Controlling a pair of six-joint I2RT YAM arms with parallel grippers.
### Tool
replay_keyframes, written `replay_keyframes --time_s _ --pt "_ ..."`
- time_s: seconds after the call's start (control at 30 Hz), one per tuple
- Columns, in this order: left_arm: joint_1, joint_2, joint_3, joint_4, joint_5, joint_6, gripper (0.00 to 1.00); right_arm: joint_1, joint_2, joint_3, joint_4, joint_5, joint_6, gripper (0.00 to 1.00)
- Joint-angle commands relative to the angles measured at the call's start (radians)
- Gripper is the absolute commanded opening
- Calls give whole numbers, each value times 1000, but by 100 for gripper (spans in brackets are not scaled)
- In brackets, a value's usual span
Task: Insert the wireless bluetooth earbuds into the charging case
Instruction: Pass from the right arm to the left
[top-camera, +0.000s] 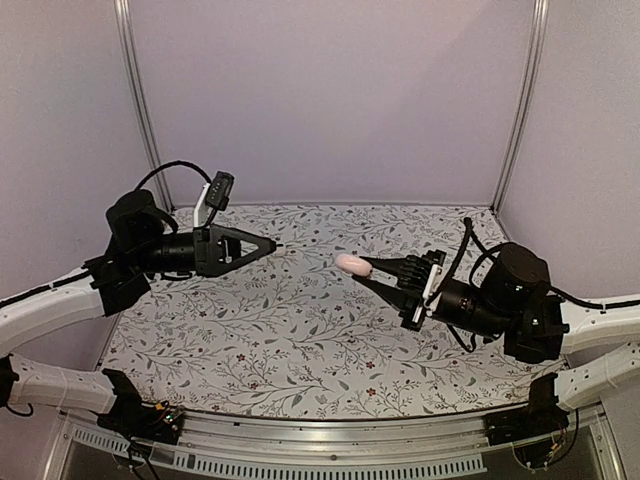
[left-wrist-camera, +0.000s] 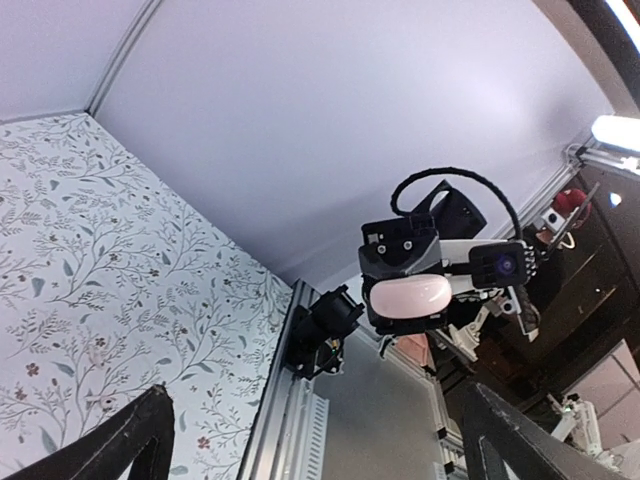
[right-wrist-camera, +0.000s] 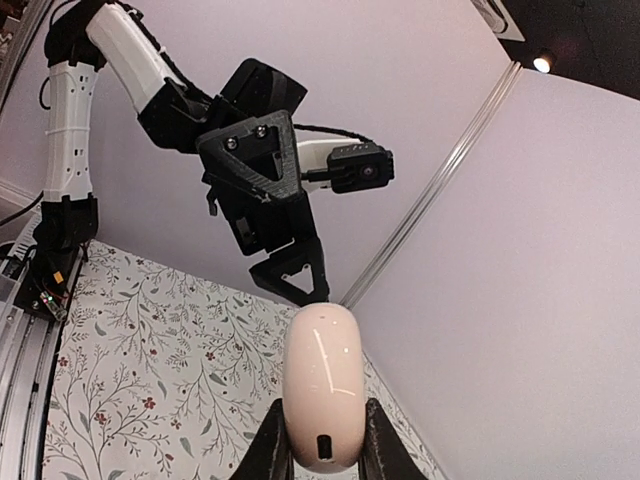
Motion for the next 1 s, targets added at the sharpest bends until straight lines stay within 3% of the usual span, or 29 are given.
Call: replay_keyframes --time_s 0.0,0.4,0.7,0.97 --pt "-65 68 -32 366 57 -287 100 -1 19 8 160 -39 -39 9" --pt "-228 237 99 438 91 -354 100 0 79 39 205 -109 -59 9" --pt "-266 327 154 426 114 -344 78 -1 115 50 201 -124 -58 10" --pt "-291 357 166 452 136 -351 72 -1 121 47 200 -123 -65 10"
